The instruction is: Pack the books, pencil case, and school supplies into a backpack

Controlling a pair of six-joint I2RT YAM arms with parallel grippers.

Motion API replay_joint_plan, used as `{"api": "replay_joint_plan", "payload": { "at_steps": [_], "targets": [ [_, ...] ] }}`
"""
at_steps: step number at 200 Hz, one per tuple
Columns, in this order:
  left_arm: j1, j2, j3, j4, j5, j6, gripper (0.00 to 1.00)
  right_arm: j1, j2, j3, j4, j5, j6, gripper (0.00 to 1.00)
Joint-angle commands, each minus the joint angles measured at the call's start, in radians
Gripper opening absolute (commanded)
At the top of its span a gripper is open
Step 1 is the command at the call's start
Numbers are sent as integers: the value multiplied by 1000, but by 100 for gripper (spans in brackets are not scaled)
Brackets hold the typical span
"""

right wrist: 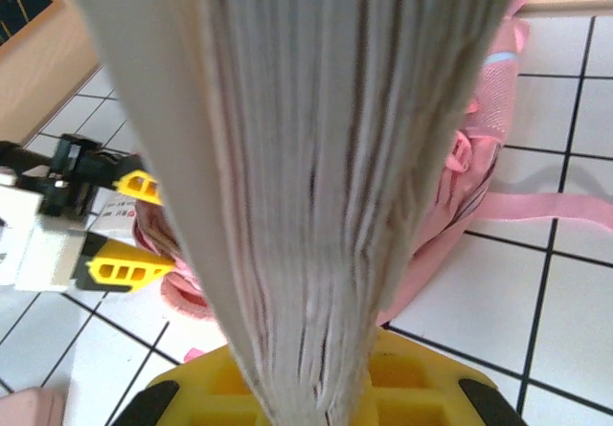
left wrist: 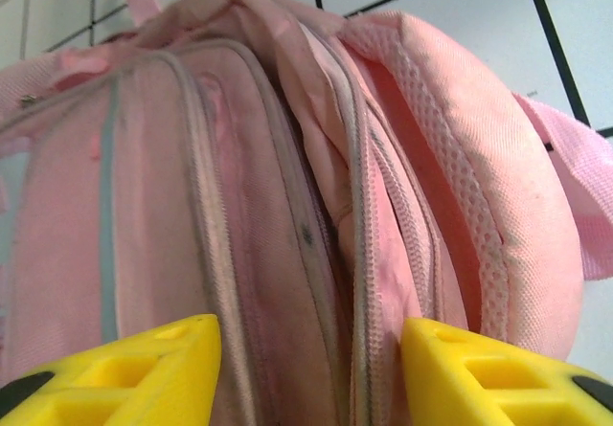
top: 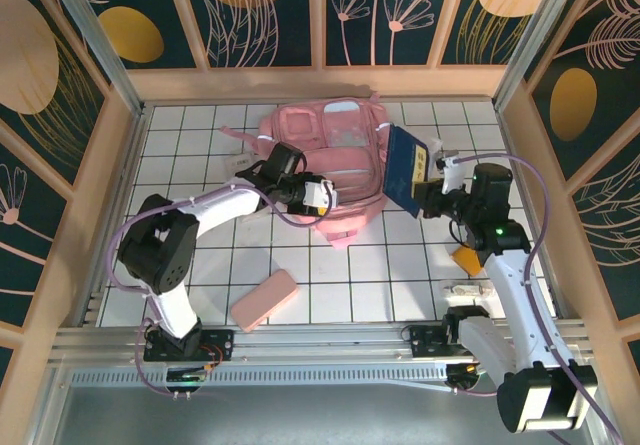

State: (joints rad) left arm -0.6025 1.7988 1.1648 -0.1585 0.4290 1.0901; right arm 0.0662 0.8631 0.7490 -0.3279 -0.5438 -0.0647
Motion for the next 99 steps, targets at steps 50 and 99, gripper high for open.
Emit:
{"api": "replay_joint_plan", "payload": {
  "at_steps": [50,99],
  "targets": [
    [-5,92,96,-184,25,41,12,-5,16,42,-33,-110,-10,0],
    [-4,28,136,-96,-24,-11,0,4,69,64,-83,-233,-14,0]
  ]
}}
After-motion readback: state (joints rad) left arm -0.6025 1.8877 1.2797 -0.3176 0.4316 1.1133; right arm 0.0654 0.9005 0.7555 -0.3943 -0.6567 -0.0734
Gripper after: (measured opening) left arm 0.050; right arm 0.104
